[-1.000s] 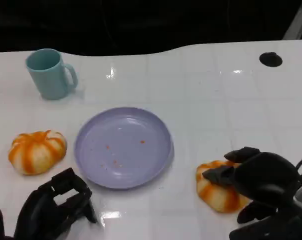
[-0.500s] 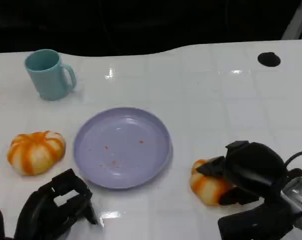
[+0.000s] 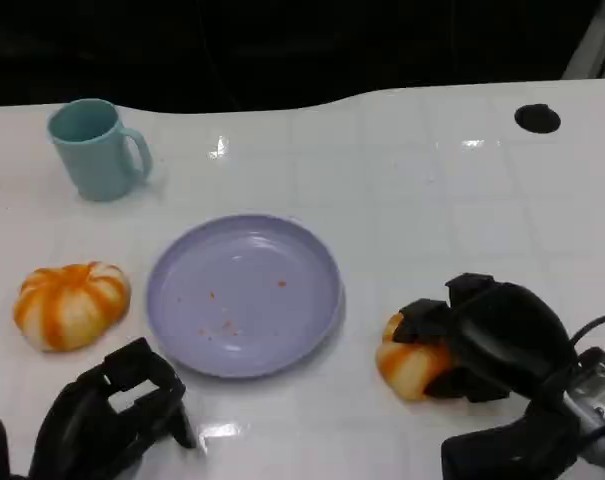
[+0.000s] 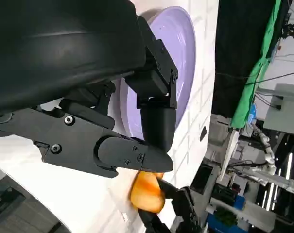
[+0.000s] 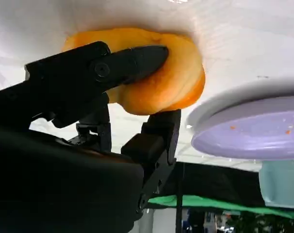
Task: Grasp the bread from the table and place it into the plate.
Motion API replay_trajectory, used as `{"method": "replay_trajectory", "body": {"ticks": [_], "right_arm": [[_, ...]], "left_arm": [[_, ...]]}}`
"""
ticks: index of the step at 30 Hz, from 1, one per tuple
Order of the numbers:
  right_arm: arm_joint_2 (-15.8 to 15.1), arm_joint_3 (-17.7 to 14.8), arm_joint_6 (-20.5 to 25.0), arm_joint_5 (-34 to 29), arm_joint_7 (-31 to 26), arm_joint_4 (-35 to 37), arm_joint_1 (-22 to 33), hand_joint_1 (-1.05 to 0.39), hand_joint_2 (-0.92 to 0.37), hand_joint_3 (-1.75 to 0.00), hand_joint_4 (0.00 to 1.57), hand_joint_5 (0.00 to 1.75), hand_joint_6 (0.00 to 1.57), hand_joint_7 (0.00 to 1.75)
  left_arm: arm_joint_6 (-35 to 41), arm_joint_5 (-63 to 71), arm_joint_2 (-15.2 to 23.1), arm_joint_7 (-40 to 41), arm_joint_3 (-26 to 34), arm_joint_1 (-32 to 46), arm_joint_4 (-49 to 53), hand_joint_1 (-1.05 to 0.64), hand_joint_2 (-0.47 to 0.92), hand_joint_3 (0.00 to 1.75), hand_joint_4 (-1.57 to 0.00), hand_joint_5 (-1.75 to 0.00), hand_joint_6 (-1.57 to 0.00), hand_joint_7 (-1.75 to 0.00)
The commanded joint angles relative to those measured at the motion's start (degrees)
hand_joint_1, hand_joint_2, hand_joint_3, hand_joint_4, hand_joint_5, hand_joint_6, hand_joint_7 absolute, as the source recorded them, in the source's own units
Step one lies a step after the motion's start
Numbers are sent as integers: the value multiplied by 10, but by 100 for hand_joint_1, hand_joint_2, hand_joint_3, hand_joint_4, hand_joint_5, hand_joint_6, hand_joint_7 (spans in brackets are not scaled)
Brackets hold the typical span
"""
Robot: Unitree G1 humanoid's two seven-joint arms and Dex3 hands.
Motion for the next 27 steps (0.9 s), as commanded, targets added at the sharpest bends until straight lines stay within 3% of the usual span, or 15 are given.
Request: {"method": "replay_trajectory", "body": {"ticks": [1,5,6,8,16,19,21,27], "right_arm": [[6,3,-27,8,-57,33,-12,-25,-78,-66,83,175,65,159],[22,-5,-76,29,-131,63,-17,-22,-61,-93,87,175,69,162],[26,-7,-91,36,-146,71,-18,-20,-56,-100,87,175,65,169],[31,-10,-111,46,-163,81,-22,-19,-55,-105,87,175,63,174],[61,-34,-174,120,-140,83,-34,-17,-43,-120,90,175,64,175],[81,-42,-178,141,-126,82,-46,-16,-31,-131,93,175,69,175],[97,-46,-181,153,-115,89,-59,-14,-25,-142,95,175,74,166],[141,-43,-182,161,-109,144,-103,-8,-20,-152,98,175,77,165]], "left_arm": [[3,0,6,5,2,4,2,-49,92,18,-77,-171,-72,-141],[3,0,6,4,2,4,3,-49,92,18,-77,-171,-71,-141],[3,1,6,6,2,4,3,-50,92,18,-76,-171,-71,-140],[4,3,6,9,1,3,3,-50,92,17,-77,-170,-72,-140],[3,2,5,7,0,3,6,-50,92,17,-76,-170,-71,-139],[4,2,6,6,0,4,6,-50,92,17,-76,-170,-71,-139],[0,2,7,4,0,5,8,-49,92,18,-75,-169,-70,-139],[-1,-4,6,-6,2,8,14,-48,92,19,-76,-168,-70,-139]]}}
